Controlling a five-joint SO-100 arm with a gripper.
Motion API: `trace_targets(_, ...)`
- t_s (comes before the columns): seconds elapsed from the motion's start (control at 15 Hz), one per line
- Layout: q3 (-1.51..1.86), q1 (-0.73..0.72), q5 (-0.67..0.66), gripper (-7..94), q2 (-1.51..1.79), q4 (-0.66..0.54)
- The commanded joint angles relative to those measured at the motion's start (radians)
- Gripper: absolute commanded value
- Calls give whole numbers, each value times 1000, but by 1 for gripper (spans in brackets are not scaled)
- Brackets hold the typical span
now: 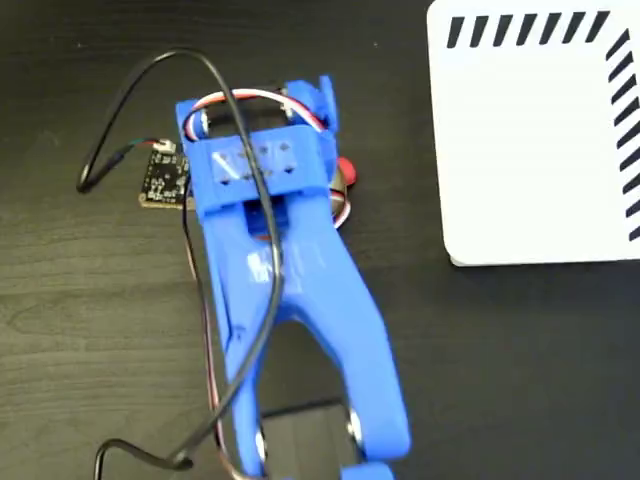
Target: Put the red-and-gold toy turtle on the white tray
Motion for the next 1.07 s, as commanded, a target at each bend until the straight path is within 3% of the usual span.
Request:
trace_targets(0.0,8,-8,26,61,17,-14)
trace_targets(0.8,69,44,52,61,-72,-152)
trace_targets(1.0,69,48,51,39,-72,-158)
